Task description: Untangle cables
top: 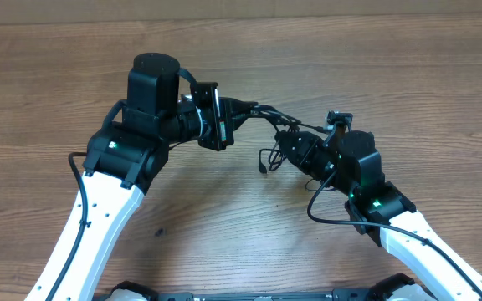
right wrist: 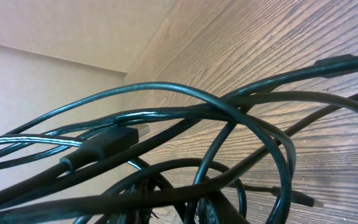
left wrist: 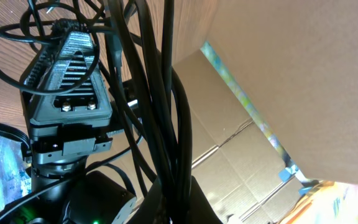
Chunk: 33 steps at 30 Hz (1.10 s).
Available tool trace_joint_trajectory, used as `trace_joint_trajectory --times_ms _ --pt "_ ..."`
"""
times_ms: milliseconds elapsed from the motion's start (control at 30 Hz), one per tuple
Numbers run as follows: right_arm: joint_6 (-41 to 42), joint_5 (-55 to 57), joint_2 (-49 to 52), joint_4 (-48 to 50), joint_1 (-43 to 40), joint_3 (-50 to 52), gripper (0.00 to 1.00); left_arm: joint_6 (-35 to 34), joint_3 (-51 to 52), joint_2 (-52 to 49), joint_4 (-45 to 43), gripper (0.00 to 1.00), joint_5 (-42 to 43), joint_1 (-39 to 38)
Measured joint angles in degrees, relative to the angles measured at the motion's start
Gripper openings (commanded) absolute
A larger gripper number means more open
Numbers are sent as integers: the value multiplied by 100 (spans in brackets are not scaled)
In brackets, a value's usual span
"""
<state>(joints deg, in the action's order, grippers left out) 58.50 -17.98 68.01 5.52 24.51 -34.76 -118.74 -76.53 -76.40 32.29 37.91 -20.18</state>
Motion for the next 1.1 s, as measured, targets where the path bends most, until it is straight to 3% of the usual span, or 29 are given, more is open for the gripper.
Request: trace_joint_trajectory --times_ms 133,233,300,833,900,967,1100 --pt "0 4 0 -7 0 0 24 0 0 0 33 4 -48 44" --pt "11 2 0 -22 2 0 8 -2 0 0 50 4 -59 125" --pt "24 9 0 -46 0 0 4 0 0 0 68 4 -66 173" --pt "20 33 0 -435 0 0 4 -7 0 0 74 4 -85 197" --pt "22 33 0 -509 0 0 6 -7 0 0 72 4 -85 197" --pt "17 15 0 -514 2 0 15 -7 0 0 72 4 -85 197" --pt "22 -59 0 -514 0 0 16 -7 0 0 72 4 -83 190"
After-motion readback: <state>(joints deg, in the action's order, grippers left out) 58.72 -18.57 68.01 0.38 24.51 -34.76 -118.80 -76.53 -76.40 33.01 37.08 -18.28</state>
